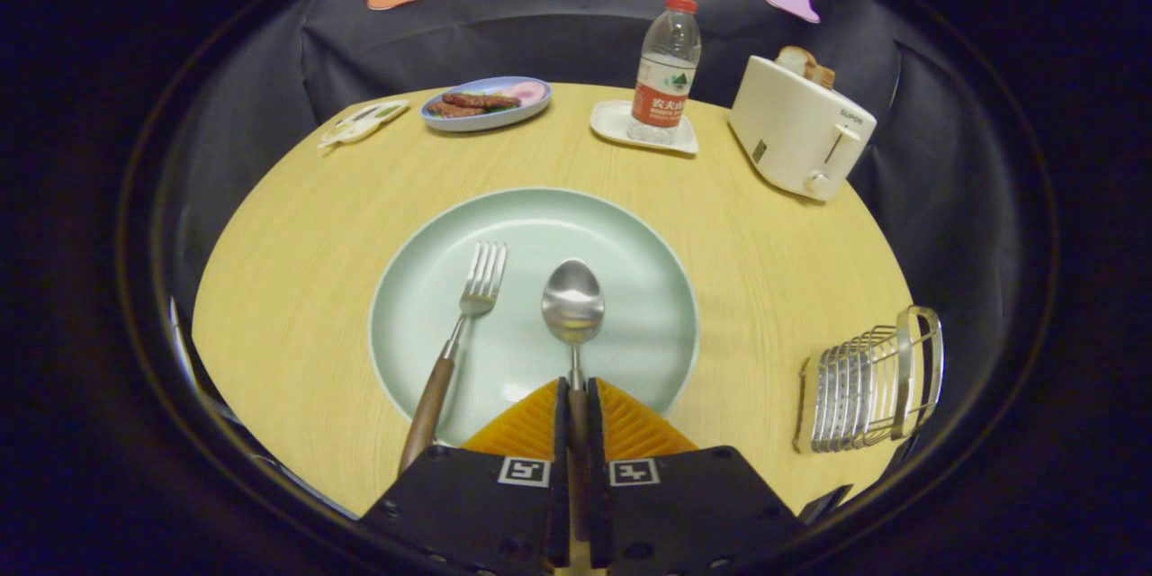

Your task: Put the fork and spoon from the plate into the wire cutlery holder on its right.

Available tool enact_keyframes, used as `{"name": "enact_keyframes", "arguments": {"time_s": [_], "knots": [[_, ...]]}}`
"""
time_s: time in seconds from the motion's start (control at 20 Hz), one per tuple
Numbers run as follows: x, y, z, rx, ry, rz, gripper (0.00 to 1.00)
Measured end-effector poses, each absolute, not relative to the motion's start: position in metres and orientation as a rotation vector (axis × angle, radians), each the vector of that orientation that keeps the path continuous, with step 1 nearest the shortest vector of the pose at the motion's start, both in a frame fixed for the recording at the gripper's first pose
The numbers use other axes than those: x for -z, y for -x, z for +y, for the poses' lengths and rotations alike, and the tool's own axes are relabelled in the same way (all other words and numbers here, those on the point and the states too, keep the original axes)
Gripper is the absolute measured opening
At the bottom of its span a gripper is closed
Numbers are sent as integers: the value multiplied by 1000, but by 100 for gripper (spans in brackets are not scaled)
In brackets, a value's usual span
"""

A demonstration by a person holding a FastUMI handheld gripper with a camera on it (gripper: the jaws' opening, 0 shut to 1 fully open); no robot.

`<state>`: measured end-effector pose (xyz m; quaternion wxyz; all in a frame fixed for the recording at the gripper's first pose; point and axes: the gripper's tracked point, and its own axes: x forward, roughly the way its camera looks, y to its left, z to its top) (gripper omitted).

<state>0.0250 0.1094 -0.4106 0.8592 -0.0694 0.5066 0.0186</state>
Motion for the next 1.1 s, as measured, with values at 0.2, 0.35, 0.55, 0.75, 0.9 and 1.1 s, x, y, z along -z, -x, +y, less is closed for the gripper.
{"name": "enact_keyframes", "arguments": {"time_s": [0.2,0.35,0.55,0.75,0.9,1.1], "knots": [[390,-16,106,-55,103,1111,1],[358,-12,92,-40,53,1128,2],[295,-2,56,-42,30,1172,1],[236,10,-9,12,31,1202,1],[219,25,-53,54,19,1284,1],[230,45,-80,93,-43,1415,1]]}}
